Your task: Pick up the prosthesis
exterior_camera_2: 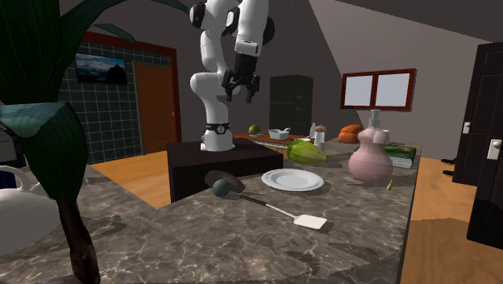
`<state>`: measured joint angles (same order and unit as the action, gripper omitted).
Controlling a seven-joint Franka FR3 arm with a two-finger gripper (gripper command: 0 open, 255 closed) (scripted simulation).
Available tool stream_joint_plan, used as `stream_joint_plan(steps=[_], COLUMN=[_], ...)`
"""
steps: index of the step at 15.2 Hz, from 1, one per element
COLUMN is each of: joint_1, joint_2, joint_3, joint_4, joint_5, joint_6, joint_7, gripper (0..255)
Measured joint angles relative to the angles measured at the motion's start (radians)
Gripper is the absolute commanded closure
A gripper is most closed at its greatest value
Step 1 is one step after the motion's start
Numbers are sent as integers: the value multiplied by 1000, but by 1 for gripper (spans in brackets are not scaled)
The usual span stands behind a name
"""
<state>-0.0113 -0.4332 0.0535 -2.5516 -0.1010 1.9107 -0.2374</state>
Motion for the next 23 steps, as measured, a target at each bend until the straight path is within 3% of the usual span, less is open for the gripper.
stream_joint_plan(steps=[5, 15, 18, 23], joint_1=[-22, -61, -61, -58], joint_2=[164, 577, 709, 797], joint_3=[-6, -33, -52, -68], joint_4=[-18, 76, 137, 170], joint_5=[-76, -288, -356, -397], joint_6=[148, 397, 445, 489], joint_7=[-20, 12, 31, 52], gripper=[0, 0, 0, 0])
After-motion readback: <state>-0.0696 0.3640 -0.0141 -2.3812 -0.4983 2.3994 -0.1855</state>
